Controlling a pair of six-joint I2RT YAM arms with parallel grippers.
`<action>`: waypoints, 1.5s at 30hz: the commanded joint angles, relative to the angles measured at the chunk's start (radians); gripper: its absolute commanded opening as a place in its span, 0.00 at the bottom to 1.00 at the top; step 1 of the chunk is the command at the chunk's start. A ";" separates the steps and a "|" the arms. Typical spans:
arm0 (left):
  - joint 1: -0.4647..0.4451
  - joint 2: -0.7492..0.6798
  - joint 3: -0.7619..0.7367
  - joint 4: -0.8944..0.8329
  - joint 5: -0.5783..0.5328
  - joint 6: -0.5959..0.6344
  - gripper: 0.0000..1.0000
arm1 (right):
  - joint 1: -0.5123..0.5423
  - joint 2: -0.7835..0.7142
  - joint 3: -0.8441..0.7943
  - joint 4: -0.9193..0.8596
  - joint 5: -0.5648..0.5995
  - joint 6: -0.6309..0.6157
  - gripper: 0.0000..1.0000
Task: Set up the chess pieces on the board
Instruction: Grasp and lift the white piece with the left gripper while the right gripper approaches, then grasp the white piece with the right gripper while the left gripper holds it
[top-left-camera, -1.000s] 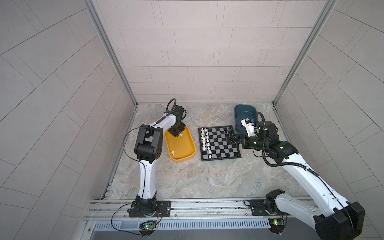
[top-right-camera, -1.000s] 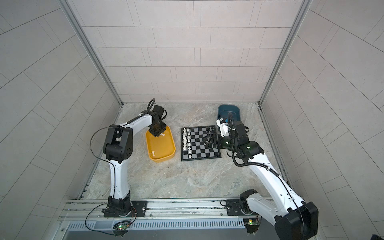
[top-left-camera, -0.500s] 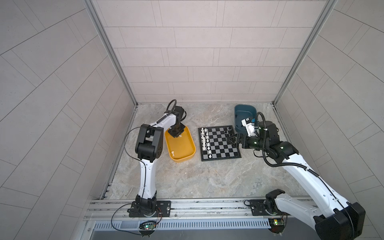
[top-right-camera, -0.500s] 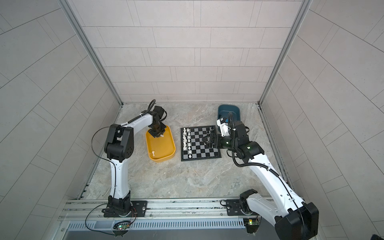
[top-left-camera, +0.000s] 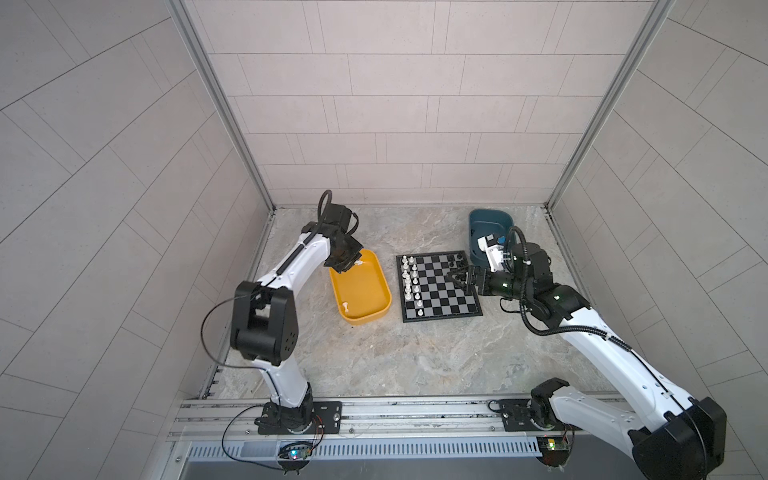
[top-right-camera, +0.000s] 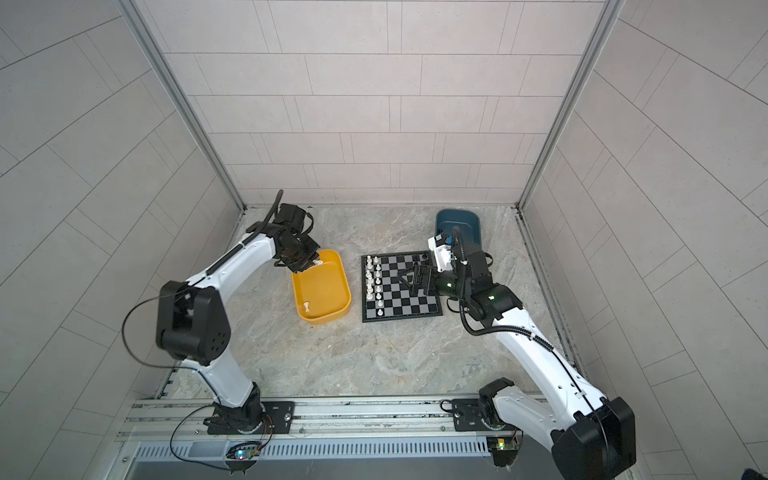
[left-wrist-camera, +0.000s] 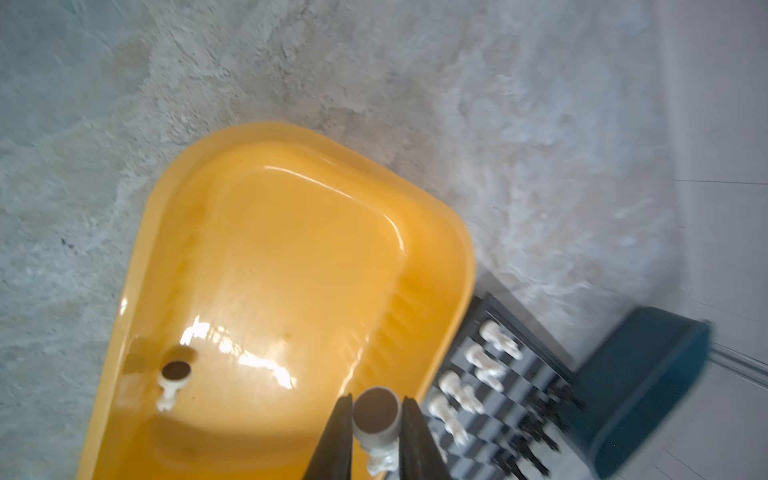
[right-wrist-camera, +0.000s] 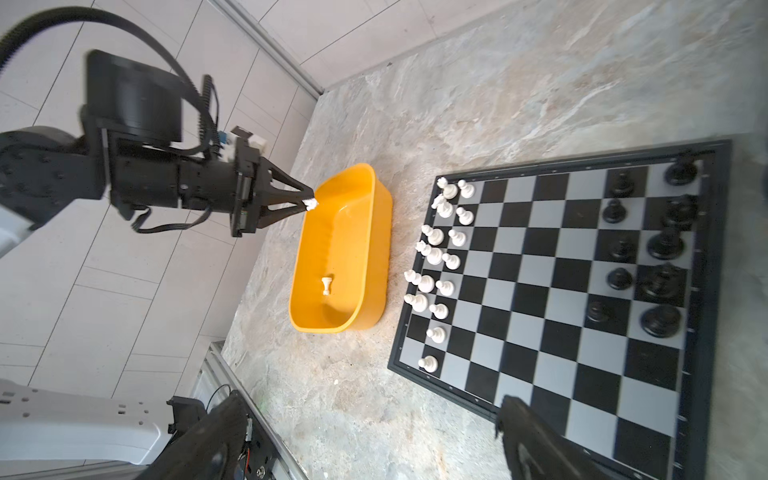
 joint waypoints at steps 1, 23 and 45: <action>-0.011 -0.113 -0.101 0.105 0.126 -0.094 0.17 | 0.105 0.088 -0.002 0.206 0.025 0.080 0.96; -0.080 -0.365 -0.253 0.278 0.239 -0.268 0.19 | 0.336 0.605 0.268 0.642 0.121 0.243 0.62; -0.124 -0.376 -0.226 0.213 0.216 -0.223 0.18 | 0.327 0.665 0.340 0.638 0.126 0.270 0.20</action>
